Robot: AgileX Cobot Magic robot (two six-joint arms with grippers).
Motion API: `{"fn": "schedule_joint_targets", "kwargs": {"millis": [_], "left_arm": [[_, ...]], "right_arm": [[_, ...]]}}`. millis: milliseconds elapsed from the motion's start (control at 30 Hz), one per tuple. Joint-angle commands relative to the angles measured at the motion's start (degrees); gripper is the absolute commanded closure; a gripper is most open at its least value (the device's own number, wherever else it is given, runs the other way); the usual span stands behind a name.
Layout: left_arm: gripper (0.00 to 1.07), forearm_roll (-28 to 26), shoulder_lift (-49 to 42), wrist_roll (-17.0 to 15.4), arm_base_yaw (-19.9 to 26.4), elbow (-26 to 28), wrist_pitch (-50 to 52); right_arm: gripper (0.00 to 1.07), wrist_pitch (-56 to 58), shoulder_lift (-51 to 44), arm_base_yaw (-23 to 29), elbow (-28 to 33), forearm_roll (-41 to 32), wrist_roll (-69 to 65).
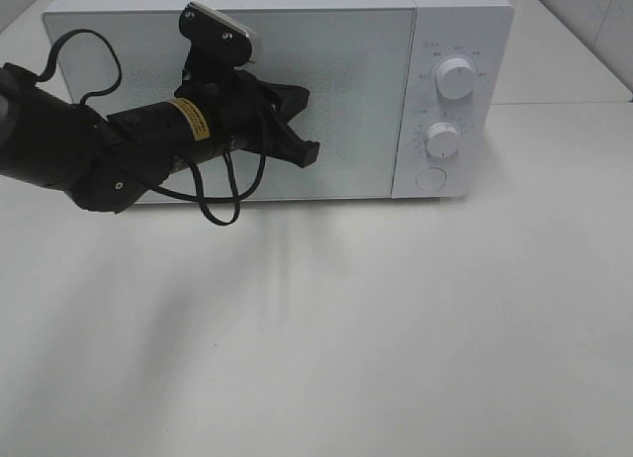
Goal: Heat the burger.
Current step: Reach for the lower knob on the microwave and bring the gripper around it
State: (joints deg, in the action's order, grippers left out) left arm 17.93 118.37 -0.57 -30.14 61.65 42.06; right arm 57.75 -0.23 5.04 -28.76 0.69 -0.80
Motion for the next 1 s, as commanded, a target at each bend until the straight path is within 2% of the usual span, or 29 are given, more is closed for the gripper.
{"fn": "schedule_joint_targets", "kwargs": {"millis": [33,267,467,500,567,600,667,700,733,767,833,900,933,1000], "left_arm": [[1.06,-19.08,-0.52,-0.8,2.98,4.35,2.35],[1.06,-18.79,-3.84,0.29,1.78,3.95,-4.18],[1.06,-18.85,-10.37,0.29,0.57,-1.38,-8.31],[1.06,-18.85,-13.58,0.29,0.06,-3.61,-11.63],[1.06,-18.79,-15.3,0.29,-0.11,-4.7,-14.21],[1.06,-18.68,-18.56,0.29,-0.74,-6.59,-20.0],[1.06,-18.68,-20.4,0.29,-1.09,-7.28,-23.55],[1.06,-18.68,-23.61,0.29,-1.55,-8.14,-31.17],[1.06,-18.68,-23.61,0.29,-1.55,-8.14,-31.17],[1.06,-18.62,-27.1,0.57,-1.95,-8.19,-38.5],[1.06,-18.62,-28.76,0.57,-2.12,-8.19,-42.06],[1.05,-18.62,-33.4,0.29,-2.12,-8.19,-51.68],[1.05,-18.62,-33.4,0.29,-2.12,-8.19,-51.68],[0.96,-18.56,-37.7,0.29,-2.12,-8.14,-60.22]], "right_arm": [[0.6,-0.52,-1.72,-0.11,0.11,0.11,0.52],[0.6,-0.52,-1.72,-0.11,0.11,0.11,0.52],[0.6,-0.52,-1.72,-0.11,0.11,0.11,0.52],[0.6,-0.52,-1.72,-0.11,0.11,0.11,0.52],[0.6,-0.52,-1.72,-0.11,0.11,0.11,0.52],[0.6,-0.52,-1.72,-0.11,0.11,0.11,0.52],[0.6,-0.52,-1.72,-0.11,0.11,0.11,0.52],[0.6,-0.52,-1.72,-0.11,0.11,0.11,0.52],[0.6,-0.52,-1.72,-0.11,0.11,0.11,0.52],[0.6,-0.52,-1.72,-0.11,0.11,0.11,0.52],[0.6,-0.52,-1.72,-0.11,0.11,0.11,0.52],[0.6,-0.52,-1.72,-0.11,0.11,0.11,0.52],[0.6,-0.52,-1.72,-0.11,0.11,0.11,0.52],[0.6,-0.52,-1.72,-0.11,0.11,0.11,0.52]]}}
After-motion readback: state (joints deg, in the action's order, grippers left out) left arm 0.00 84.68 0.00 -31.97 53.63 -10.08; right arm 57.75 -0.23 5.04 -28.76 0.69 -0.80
